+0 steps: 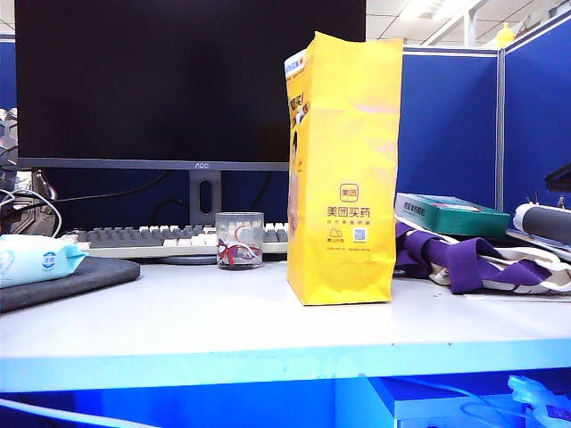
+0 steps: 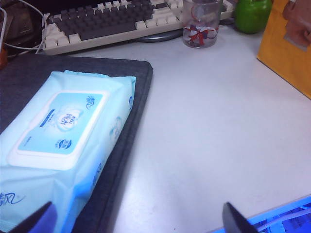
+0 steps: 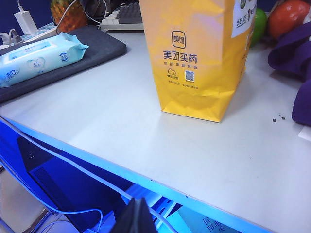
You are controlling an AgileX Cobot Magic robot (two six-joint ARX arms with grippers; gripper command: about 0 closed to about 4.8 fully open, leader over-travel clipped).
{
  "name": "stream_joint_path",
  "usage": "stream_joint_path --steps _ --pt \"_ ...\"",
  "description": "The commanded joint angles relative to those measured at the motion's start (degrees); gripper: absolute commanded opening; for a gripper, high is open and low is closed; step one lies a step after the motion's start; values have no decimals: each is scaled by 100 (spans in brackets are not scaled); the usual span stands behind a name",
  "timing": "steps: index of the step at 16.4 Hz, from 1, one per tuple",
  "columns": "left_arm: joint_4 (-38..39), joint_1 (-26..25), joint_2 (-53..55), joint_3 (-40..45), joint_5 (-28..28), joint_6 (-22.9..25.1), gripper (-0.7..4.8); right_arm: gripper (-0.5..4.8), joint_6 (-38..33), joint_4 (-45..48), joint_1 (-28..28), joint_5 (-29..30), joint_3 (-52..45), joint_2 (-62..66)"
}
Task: Pick up the transparent tape and throw it into the yellow paper bag.
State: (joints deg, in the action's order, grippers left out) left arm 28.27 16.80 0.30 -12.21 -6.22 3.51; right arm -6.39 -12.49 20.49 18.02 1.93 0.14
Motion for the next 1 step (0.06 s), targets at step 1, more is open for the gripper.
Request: stream_joint_path --steps 1 --pt "-50 -7 -4 -11 0 -11 479 0 -2 57 11 -4 -42 -4"
